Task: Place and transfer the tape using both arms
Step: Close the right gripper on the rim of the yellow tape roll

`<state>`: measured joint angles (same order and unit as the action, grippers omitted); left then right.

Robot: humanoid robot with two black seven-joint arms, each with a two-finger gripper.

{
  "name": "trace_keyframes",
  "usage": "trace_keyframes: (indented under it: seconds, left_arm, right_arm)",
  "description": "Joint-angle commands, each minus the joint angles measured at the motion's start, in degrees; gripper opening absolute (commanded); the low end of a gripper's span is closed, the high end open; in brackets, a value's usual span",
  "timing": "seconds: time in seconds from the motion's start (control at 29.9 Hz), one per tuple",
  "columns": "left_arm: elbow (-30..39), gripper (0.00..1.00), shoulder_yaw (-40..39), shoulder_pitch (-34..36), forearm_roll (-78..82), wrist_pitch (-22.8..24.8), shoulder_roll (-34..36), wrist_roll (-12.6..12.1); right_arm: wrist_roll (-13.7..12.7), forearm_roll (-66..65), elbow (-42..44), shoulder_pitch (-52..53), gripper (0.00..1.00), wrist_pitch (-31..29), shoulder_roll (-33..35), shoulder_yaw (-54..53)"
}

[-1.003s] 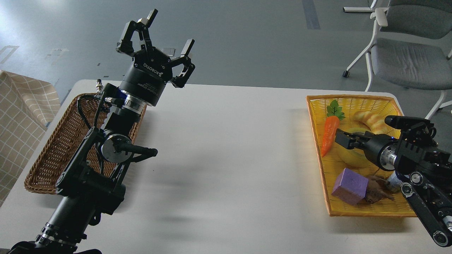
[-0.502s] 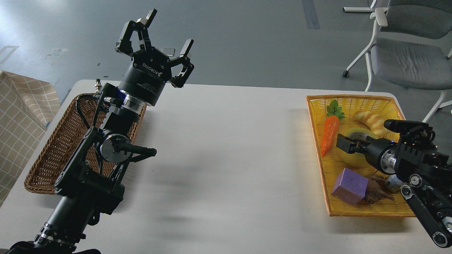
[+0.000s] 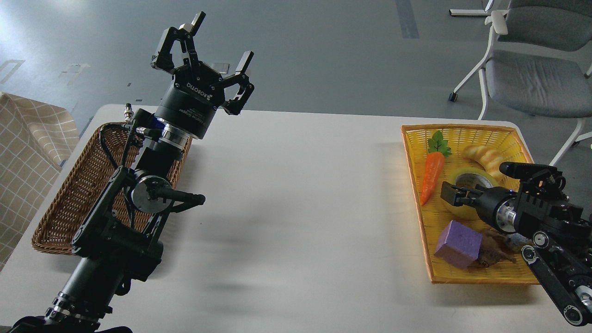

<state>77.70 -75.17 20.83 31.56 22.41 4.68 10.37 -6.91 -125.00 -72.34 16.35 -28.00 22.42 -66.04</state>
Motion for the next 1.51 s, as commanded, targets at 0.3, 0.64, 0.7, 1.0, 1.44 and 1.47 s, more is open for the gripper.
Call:
trace_keyframes:
  seconds: [0.3,0.64,0.7,1.0,1.44,1.47]
  left_arm:
    - [0.0,0.98,-0.1,0.1,0.0,0.0,0.2,0.1]
    - [-0.1,0.98,-0.1,0.2,0.0,0.0,0.3,0.0]
    - [-0.1,0.98,-0.1,0.2,0.0,0.0,0.3,0.1]
    - [-0.2,0.98,-0.1,0.2,0.0,-0.2,0.3,0.0]
    - [-0.3,0.98,-0.1,0.3,0.0,-0.4,0.4,0.0]
    - [-0.3,0.98,-0.1,0.4,0.0,-0.5,0.4,0.0]
  right_arm:
    - [0.1,0.0,0.0,1.8,0.80,0.0,0.3,2.1]
    - [0.2,0.0,0.0,1.7,0.76,0.0,0.5,2.2]
    - [0.2,0.0,0.0,1.5,0.71,0.0,0.6,2.2]
    - [0.2,0.0,0.1,1.3,0.64,0.0,0.6,2.3]
    - [0.2,0.0,0.0,1.4,0.50,0.0,0.2,2.2]
    - [0.2,0.0,0.0,1.3,0.50,0.0,0.2,2.2]
